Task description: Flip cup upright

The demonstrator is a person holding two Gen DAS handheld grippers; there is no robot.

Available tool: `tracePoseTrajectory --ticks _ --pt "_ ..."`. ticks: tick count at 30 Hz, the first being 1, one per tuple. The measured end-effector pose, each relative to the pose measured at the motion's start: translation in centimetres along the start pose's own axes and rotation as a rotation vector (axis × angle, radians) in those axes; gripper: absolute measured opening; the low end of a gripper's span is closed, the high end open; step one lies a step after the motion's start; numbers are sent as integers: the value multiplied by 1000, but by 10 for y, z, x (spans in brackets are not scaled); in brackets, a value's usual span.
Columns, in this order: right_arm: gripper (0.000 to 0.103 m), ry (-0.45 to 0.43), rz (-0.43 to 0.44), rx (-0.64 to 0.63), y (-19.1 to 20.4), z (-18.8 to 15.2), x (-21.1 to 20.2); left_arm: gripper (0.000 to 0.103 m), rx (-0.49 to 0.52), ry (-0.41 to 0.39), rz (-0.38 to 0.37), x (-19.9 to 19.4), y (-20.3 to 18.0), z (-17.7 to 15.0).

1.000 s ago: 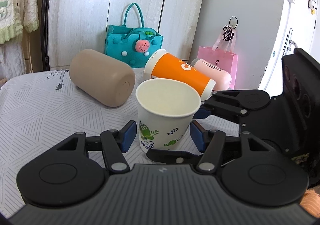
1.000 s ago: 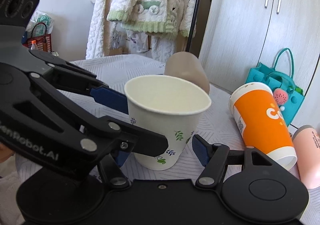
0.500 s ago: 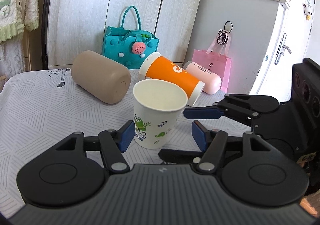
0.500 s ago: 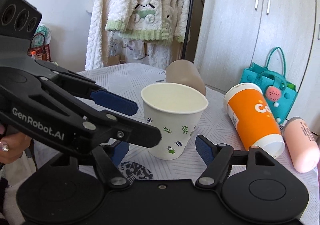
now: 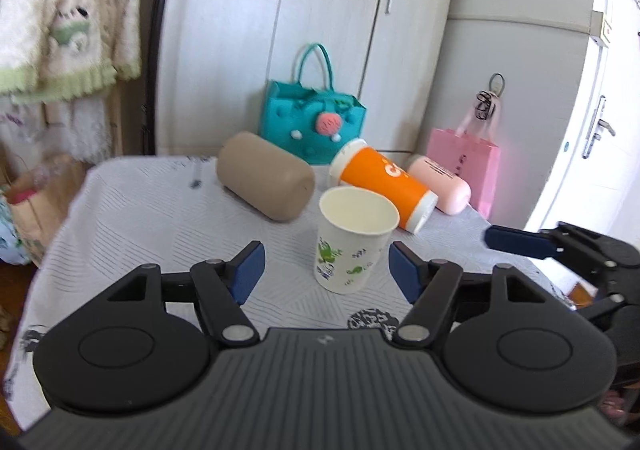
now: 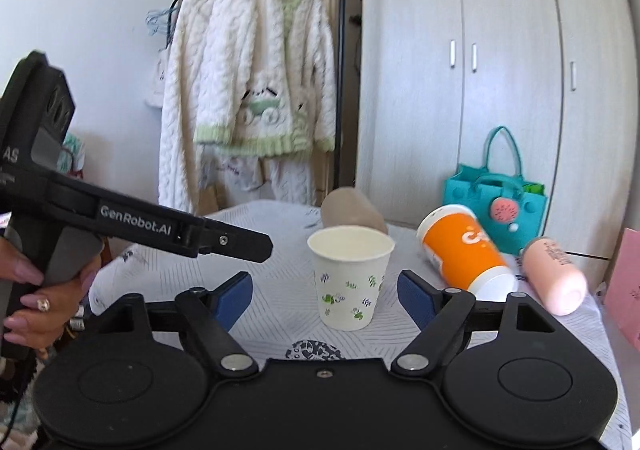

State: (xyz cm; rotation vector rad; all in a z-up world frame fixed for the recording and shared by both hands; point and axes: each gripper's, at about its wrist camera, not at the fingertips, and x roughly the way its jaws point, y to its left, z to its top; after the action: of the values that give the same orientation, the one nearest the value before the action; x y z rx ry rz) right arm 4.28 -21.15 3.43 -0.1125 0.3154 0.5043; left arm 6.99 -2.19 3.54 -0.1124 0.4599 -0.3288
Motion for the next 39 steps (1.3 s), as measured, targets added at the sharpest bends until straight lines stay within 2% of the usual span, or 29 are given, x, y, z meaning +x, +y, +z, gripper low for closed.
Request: tracePoseTrajectory --ticks 5,10,14,19,26,34,39 --pt "85 -3 -55 10 5 6 -12 70 27 3 38 -17 -10 -2" --pt "95 -2 -87 26 11 1 -21 77 27 -14 34 -37 -13 -6" --pt "102 -8 -144 67 13 -2 -29 89 27 -41 26 -55 -18 -9" --pt "103 34 -237 87 17 0 -39 103 24 -52 40 -69 -21 -12" --pt "103 44 -263 164 17 -8 -51 103 8 -2 60 -70 -19 -19" --pt "103 79 -422 129 27 -17 -42 103 -20 33 101 -68 -10 -26" --pt "103 98 -456 132 30 -17 -33 103 -26 43 108 -64 -7 -28"
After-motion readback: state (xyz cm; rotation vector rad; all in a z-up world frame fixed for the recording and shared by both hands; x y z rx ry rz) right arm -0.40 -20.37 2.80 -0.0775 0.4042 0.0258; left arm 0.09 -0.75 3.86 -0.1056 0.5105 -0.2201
